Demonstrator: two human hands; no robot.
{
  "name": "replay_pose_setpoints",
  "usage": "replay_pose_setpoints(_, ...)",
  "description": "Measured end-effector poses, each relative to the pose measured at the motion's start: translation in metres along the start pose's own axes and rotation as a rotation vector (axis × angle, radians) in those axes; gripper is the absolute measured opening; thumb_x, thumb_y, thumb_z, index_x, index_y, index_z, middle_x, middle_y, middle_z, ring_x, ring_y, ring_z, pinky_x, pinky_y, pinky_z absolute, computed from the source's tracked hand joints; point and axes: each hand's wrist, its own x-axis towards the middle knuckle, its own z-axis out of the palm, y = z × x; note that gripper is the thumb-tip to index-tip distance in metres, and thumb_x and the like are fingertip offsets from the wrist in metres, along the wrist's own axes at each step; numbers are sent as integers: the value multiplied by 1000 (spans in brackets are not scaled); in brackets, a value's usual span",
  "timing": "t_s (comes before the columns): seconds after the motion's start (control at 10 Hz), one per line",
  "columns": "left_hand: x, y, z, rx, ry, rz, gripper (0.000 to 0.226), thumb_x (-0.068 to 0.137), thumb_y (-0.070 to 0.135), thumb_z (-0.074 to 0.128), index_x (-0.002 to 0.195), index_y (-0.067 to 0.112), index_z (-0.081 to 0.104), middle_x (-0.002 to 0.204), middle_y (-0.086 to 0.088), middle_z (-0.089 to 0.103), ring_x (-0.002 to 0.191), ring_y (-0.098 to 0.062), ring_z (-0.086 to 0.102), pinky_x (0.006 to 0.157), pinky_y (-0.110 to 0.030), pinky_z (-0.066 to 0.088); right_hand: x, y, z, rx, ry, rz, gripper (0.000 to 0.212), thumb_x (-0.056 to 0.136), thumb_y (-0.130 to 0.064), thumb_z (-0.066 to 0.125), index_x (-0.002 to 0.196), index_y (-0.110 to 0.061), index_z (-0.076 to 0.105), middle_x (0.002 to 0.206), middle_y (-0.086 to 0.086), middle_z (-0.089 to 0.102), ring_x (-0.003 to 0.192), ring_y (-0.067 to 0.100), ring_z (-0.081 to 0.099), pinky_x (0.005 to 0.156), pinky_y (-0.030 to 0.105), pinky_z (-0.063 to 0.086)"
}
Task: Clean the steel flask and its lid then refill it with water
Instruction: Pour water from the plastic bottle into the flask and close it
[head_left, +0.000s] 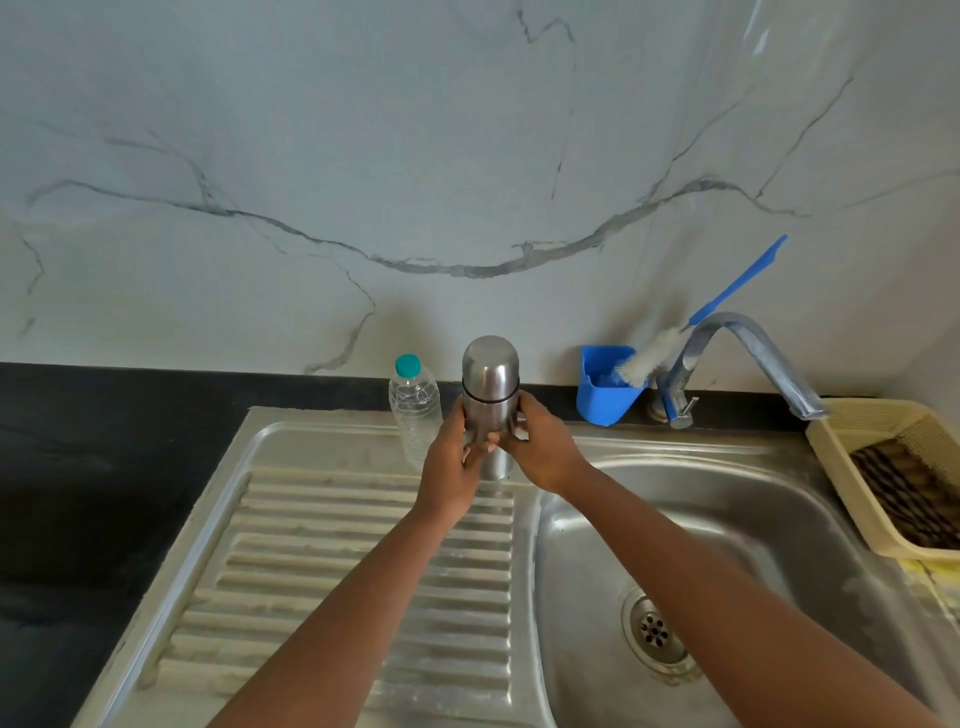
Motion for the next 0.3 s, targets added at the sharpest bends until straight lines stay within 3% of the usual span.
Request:
replay_pose_setpoints(0.2, -6, 2, 7, 78, 30, -5, 70, 97, 22, 57, 156, 18, 20, 146, -7, 49, 131, -16, 51, 108, -35, 47, -7, 4, 6, -7, 26, 7, 50, 90, -22, 68, 135, -15, 46, 128, 4, 57, 119, 21, 55, 98, 35, 47)
replay_pose_setpoints(0.3, -29, 11, 20, 140, 117, -21, 81, 97, 7, 58, 158, 15, 5, 159, -11, 31, 140, -18, 40, 102, -1, 30, -20, 7, 13, -86, 54, 53, 73, 91, -28, 67, 151, -14, 29, 150, 6, 41, 136, 22, 42, 111, 37, 39)
